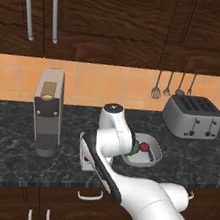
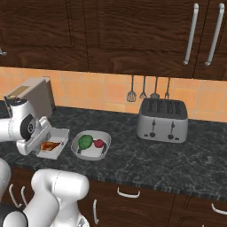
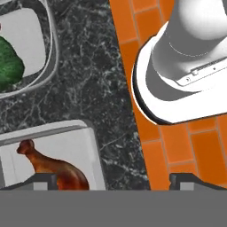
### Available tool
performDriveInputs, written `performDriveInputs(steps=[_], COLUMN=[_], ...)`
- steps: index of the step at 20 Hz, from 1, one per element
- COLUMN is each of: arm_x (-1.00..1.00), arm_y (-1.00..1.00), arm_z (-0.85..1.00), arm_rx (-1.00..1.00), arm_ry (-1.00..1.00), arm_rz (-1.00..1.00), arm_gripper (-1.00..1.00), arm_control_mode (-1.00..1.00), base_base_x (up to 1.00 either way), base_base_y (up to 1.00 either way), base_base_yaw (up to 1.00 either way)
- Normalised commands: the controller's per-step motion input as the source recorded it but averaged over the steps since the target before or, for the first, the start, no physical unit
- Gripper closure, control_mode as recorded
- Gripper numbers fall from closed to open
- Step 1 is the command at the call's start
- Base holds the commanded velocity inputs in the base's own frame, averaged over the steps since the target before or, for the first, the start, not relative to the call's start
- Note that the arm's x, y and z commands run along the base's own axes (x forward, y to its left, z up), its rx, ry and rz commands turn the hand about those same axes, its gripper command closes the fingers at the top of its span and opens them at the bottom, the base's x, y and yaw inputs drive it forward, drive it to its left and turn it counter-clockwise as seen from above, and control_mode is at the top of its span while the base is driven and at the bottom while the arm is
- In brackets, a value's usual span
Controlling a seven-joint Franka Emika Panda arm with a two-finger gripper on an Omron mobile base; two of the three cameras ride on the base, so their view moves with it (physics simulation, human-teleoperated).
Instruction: Take the meat container that has the chicken drumstick and place it on the second highest rack of the freezer. Then take the vegetable container that has the tomato and broccoli and place it on the highest rack of the freezer.
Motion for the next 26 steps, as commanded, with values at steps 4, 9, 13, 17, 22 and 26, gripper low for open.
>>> performDriveInputs(steps=[4, 9, 13, 17, 22, 26], arm_x=[0.03, 0.29, 0.35, 0.24, 0.16, 0.11], arm_y=[0.00, 0.00, 0.00, 0.00, 0.00, 0.05], arm_z=[-0.41, -0.19, -0.16, -0.22, -0.28, -0.31], arm_rx=[0.00, 0.00, 0.00, 0.00, 0.00, 0.00], arm_ry=[0.00, 0.00, 0.00, 0.00, 0.00, 0.00], arm_rz=[-0.04, -0.03, -0.04, -0.03, -0.03, -0.03], arm_gripper=[-1.00, -1.00, -1.00, -1.00, -1.00, -1.00], arm_control_mode=[-1.00, -1.00, -1.00, -1.00, -1.00, -1.00], base_base_x=[0.00, 0.00, 0.00, 0.00, 0.00, 0.00], base_base_y=[0.00, 0.00, 0.00, 0.00, 0.00, 0.00], base_base_yaw=[0.00, 0.00, 0.00, 0.00, 0.00, 0.00])
